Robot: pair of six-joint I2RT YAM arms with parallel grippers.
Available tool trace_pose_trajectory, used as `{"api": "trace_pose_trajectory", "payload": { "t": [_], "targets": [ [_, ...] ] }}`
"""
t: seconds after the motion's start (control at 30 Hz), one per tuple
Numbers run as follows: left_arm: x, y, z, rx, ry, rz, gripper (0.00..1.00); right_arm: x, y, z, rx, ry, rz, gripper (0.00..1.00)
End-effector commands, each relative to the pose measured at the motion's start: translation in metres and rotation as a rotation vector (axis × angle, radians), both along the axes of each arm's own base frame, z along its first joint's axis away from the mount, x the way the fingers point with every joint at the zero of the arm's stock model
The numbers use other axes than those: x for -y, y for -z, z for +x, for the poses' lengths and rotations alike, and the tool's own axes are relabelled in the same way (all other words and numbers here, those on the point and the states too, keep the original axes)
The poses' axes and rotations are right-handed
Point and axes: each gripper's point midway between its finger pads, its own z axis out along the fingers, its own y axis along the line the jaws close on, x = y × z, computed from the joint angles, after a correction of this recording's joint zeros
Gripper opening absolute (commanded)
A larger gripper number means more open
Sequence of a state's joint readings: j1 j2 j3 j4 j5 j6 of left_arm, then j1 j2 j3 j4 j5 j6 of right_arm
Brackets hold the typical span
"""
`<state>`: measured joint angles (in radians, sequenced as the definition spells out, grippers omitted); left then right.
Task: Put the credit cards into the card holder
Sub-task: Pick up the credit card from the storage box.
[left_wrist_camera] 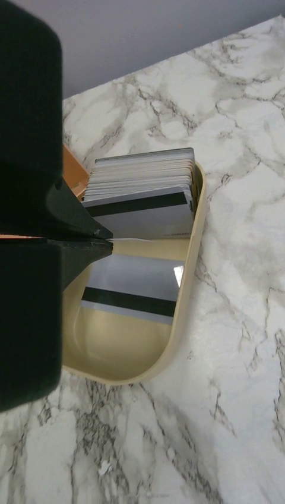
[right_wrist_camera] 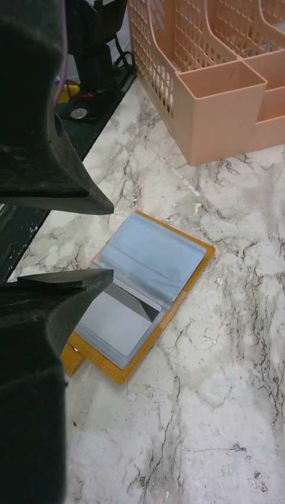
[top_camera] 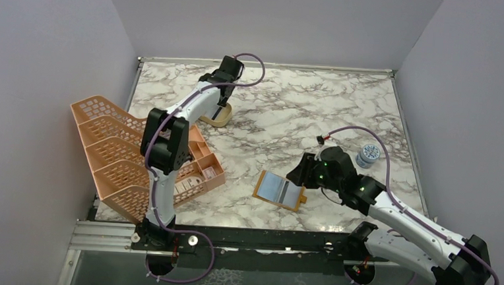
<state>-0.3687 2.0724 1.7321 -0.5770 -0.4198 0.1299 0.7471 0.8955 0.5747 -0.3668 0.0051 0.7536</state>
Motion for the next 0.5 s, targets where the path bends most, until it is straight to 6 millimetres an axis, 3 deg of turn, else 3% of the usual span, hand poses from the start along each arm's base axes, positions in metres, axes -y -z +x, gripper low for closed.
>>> {"api": "trace_pose_trajectory", "payload": {
  "t": [0.0, 0.2, 0.47],
  "targets": [
    [0.023, -0.044, -0.022, 0.023, -0.012, -0.205, 0.00, -0.006, -0.017, -0.002, 0.048, -0.043, 0.038, 0.39],
    [0.060, -0.054, -0.053, -0.043, 0.027, -0.468, 0.00, -0.008, -0.022, -0.001, 0.044, -0.028, 0.061, 0.39],
    [0.113, -0.076, -0.097, -0.129, 0.141, -0.829, 0.00, -0.027, -0.039, -0.009, 0.035, -0.078, 0.207, 0.37]
  ]
}}
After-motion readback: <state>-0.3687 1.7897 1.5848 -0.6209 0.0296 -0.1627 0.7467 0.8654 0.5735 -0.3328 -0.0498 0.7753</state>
